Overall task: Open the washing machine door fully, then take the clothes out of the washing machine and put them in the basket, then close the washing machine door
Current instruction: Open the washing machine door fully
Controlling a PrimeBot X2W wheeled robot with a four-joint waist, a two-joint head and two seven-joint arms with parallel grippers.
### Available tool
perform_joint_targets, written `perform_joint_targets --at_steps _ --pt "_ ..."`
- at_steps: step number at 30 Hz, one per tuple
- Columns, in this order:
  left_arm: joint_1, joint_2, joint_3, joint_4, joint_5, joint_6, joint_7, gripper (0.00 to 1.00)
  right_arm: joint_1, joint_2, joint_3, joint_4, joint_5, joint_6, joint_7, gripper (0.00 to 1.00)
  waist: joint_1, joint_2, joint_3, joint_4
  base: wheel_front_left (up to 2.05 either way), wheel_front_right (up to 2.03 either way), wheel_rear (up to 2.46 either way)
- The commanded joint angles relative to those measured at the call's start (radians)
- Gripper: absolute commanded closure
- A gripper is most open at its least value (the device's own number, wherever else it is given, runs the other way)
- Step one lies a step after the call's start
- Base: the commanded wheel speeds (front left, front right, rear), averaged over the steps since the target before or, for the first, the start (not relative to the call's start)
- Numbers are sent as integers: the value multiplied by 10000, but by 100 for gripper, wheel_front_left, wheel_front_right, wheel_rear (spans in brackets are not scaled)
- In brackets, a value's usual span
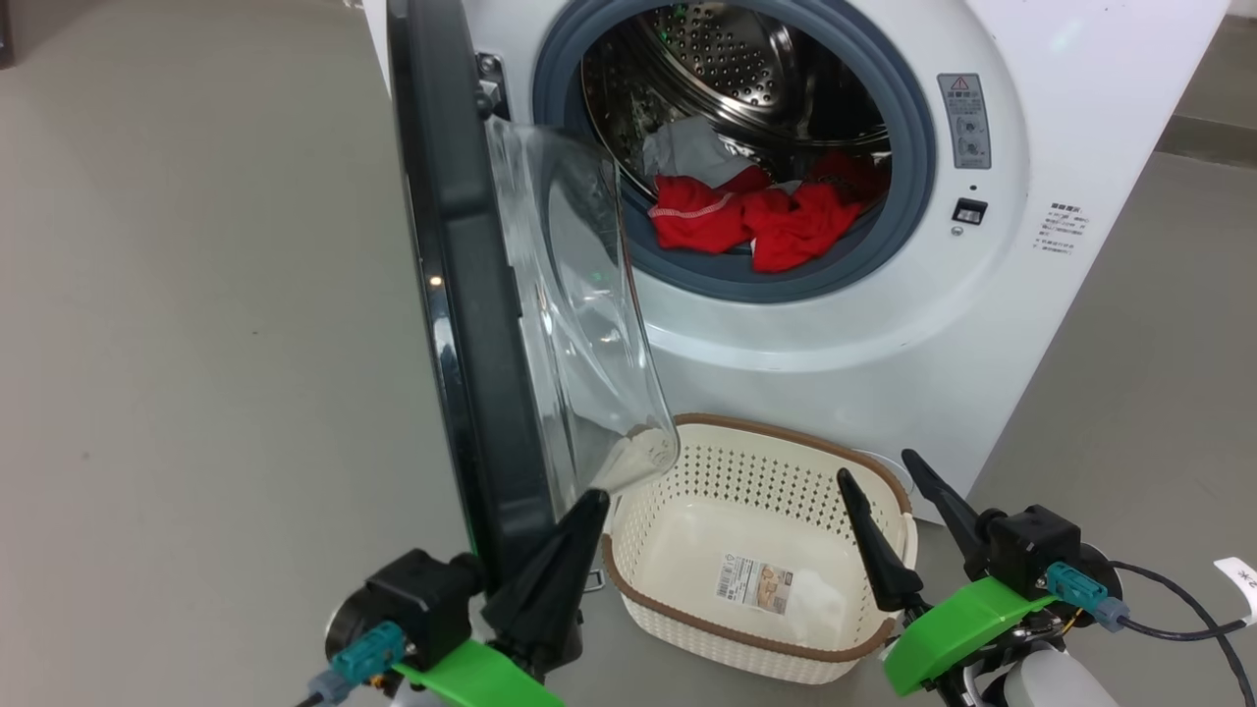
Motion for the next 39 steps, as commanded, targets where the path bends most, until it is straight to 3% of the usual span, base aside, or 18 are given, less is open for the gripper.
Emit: perform_joint_targets --at_steps 1,14,39 --pt "-55 127 302 -127 -88 -14 107 100 -283 32 222 -206 61 46 -120 0 0 -1 -17 18 0 0 0" --pt "85 446 824 441 371 992 101 100 -260 32 317 -166 14 46 -120 0 0 -1 52 135 0 0 0" --pt "1324 1261 2741 -433 372 2751 -228 100 -258 32 695 -45 226 46 -120 0 0 -1 109 635 0 0 0"
